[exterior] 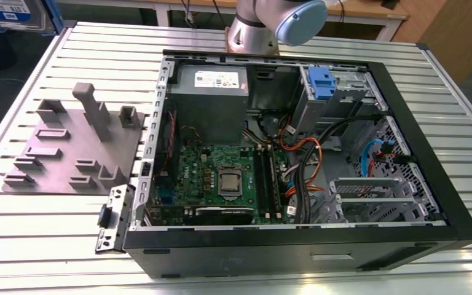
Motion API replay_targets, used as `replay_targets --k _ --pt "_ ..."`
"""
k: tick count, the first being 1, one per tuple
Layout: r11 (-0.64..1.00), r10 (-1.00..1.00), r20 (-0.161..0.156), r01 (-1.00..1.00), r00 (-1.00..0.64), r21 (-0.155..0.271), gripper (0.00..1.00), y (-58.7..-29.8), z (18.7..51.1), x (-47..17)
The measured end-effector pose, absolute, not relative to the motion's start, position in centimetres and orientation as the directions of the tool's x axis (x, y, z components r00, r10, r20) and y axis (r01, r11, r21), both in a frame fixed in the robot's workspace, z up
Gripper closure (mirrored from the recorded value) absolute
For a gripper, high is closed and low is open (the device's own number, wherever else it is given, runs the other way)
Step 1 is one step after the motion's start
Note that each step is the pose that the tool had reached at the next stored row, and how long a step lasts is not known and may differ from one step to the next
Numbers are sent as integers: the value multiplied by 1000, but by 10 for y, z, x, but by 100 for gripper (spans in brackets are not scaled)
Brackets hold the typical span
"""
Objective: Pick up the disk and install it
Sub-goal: 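Pick up the disk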
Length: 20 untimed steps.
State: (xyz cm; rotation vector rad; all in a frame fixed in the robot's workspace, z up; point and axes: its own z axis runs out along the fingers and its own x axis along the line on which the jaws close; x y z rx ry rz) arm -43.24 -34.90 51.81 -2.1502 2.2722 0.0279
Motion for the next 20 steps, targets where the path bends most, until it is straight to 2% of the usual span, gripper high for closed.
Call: replay_targets --k 20 --pt "55 -998 -22 -998 -55 4 64 -354 518 -424"
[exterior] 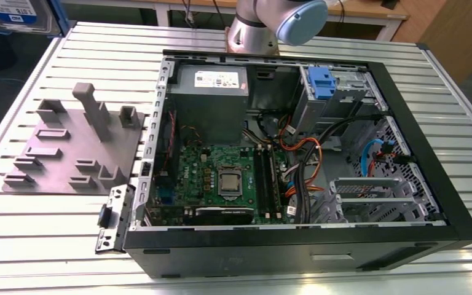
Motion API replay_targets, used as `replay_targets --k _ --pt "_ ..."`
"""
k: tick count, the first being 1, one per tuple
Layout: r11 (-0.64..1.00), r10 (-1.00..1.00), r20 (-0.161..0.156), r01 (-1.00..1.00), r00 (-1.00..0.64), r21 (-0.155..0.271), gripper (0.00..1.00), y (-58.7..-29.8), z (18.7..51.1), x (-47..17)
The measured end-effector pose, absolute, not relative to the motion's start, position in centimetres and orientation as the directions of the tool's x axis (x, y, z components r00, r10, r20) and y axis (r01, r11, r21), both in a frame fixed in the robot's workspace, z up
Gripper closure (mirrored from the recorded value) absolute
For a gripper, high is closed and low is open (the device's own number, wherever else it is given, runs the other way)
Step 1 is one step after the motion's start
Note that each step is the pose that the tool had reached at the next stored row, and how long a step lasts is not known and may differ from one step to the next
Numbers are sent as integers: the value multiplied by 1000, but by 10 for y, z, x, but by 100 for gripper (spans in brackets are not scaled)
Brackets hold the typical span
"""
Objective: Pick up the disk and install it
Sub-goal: 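Pick up the disk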
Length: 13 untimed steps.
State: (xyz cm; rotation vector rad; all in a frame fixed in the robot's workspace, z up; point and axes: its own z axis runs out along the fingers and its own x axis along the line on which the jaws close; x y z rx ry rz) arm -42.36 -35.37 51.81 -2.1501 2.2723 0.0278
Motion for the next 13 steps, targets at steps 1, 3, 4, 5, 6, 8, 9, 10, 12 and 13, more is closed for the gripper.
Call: replay_targets --k 1,3,4,5,6,8,9,10,12,13 --pt "55 -998 -22 -998 -55 4 64 -354 518 -423" --pt "55 -998 -22 -998 -55 4 64 -354 518 -422" --pt "55 -998 -22 -998 -55 4 64 -354 518 -421" --pt "55 -998 -22 -998 -55 4 64 -354 518 -421" --pt "55 -998 -22 -998 -55 4 64 -354 518 -420" --pt "55 -998 -22 -998 -55 4 64 -354 518 -420" --pt "55 -998 -22 -998 -55 4 64 -354 518 -420" --pt "55 -998 -22 -998 -55 4 64 -354 518 -419" --pt "55 -998 -22 -998 -55 4 64 -354 518 -419" --pt "55 -998 -22 -998 -55 4 64 -354 518 -418"
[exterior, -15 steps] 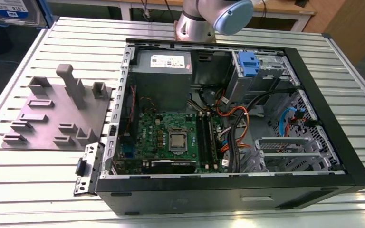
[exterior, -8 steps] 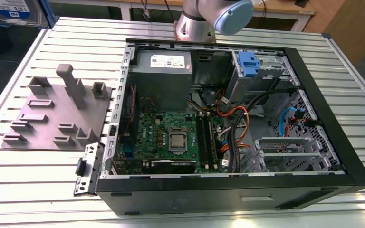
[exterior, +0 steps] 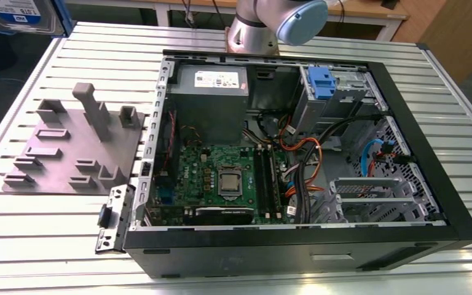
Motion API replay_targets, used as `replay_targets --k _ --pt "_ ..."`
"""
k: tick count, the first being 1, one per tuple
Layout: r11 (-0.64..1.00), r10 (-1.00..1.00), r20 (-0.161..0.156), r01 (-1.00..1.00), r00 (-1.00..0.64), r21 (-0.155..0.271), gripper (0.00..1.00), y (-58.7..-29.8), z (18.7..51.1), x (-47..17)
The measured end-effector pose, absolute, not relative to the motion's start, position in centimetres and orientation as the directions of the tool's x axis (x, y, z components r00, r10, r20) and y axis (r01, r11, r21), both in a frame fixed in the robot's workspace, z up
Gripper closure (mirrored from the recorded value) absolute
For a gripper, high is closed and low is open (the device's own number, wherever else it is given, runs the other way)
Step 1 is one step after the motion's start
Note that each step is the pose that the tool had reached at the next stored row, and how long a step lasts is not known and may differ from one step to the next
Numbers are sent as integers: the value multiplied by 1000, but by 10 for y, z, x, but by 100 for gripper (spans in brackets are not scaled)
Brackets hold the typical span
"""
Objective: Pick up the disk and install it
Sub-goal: 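Pick up the disk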
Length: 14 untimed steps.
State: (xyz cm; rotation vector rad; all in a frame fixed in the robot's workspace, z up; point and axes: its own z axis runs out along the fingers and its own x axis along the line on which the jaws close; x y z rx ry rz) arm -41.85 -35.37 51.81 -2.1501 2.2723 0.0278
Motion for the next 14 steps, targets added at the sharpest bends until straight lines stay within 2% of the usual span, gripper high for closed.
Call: replay_targets --k 14 --pt "55 -998 -22 -998 -55 4 64 -354 518 -418"
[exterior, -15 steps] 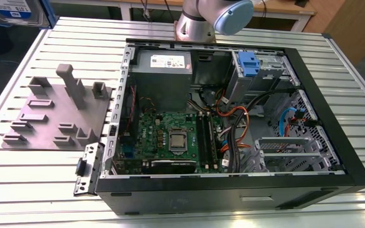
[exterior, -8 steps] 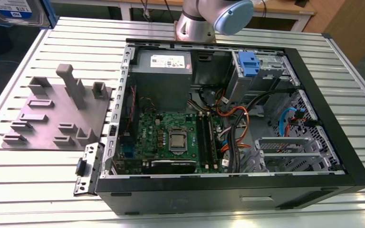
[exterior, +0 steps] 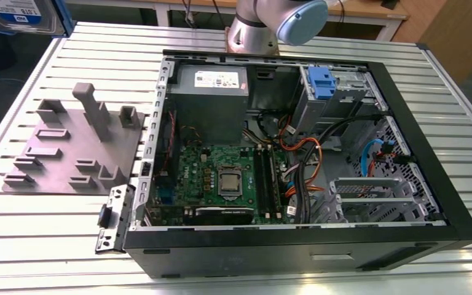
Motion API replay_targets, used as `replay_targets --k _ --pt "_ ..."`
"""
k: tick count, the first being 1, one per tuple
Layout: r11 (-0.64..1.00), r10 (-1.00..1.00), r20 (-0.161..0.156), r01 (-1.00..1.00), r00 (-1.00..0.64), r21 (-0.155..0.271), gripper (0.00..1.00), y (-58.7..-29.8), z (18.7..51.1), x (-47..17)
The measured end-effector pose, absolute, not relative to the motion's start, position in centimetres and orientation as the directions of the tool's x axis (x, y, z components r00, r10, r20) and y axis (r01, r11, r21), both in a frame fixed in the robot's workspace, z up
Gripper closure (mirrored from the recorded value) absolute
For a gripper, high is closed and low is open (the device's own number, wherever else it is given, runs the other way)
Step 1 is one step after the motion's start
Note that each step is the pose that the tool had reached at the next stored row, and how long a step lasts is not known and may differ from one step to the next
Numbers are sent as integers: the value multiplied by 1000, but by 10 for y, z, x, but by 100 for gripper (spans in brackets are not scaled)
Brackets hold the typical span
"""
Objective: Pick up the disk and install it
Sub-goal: 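Pick up the disk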
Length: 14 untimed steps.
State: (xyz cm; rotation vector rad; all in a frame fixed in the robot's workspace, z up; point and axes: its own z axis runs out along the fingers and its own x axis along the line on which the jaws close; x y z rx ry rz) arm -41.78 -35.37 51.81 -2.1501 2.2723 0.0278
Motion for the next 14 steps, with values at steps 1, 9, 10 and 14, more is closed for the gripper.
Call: replay_targets --k 1,9,10,14 --pt "55 -998 -22 -998 -55 4 64 -354 518 -418" --pt "55 -998 -22 -998 -55 4 64 -354 518 -418" --pt "55 -998 -22 -998 -55 4 64 -354 518 -418" --pt "55 -998 -22 -998 -55 4 64 -354 518 -417"
